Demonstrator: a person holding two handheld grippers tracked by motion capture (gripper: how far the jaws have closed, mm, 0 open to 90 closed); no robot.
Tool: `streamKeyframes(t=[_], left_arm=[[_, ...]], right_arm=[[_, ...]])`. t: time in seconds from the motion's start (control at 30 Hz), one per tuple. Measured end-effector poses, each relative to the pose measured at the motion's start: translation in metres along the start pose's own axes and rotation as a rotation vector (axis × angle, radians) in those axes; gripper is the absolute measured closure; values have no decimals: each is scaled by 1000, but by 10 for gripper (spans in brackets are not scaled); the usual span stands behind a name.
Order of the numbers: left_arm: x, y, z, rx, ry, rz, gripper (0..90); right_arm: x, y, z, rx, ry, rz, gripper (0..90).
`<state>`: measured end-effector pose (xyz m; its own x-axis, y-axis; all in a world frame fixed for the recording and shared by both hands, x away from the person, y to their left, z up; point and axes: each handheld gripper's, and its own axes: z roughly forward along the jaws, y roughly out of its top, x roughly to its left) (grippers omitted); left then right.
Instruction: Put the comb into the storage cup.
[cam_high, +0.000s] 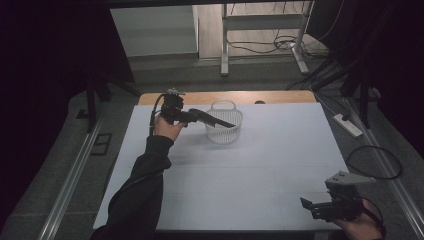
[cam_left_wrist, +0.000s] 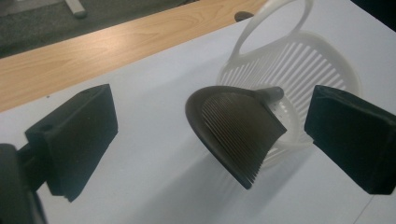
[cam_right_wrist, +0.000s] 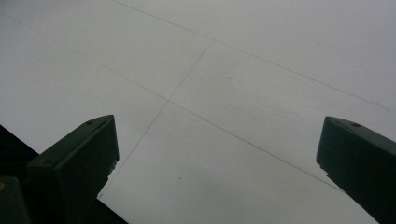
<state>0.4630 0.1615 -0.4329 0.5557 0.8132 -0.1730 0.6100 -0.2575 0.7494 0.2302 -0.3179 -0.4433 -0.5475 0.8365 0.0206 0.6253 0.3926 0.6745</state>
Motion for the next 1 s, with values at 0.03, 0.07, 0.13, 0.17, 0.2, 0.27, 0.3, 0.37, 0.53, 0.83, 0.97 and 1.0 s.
streamKeyframes(t=[0.03, 0.07, 0.13, 0.17, 0.2, 0.27, 0.3, 0.37, 0.53, 0.83, 0.97, 1.0], left_arm=[[-1, 0, -2, -3, 4, 11, 23], [-1, 0, -3, -4, 7, 17, 18], [-2, 0, -6, -9, 21, 37, 12], [-2, 0, -8, -11, 25, 46, 7], [-3, -1, -10, -12, 27, 52, 5], [-3, -2, -13, -18, 30, 66, 0], [-4, -3, -14, -23, 33, 73, 0], [-5, -5, -17, -26, 37, 85, 0], [-7, -9, -22, -30, 33, 97, 0], [-11, -14, -28, -38, 21, 102, 0], [-10, -19, -31, -47, 8, 90, 0], [-10, -21, -32, -48, 7, 87, 0]], right_arm=[[0, 0, 0, 0, 0, 0, 0], [0, 0, 0, -1, 2, 0, 0], [0, 0, 0, -3, 4, 0, 0], [0, 0, 0, -3, 5, -1, 0], [0, 0, 0, -3, 5, -1, 0], [0, 0, 0, -3, 5, -1, 0], [0, 0, 0, -4, 4, 0, 0], [0, 0, 0, -5, 2, 2, 0], [0, 0, 0, -5, -1, 3, 0], [0, 0, -1, -6, -4, 6, 0], [0, 0, -1, -8, -2, 10, 0], [0, 0, -1, -9, -2, 10, 0]])
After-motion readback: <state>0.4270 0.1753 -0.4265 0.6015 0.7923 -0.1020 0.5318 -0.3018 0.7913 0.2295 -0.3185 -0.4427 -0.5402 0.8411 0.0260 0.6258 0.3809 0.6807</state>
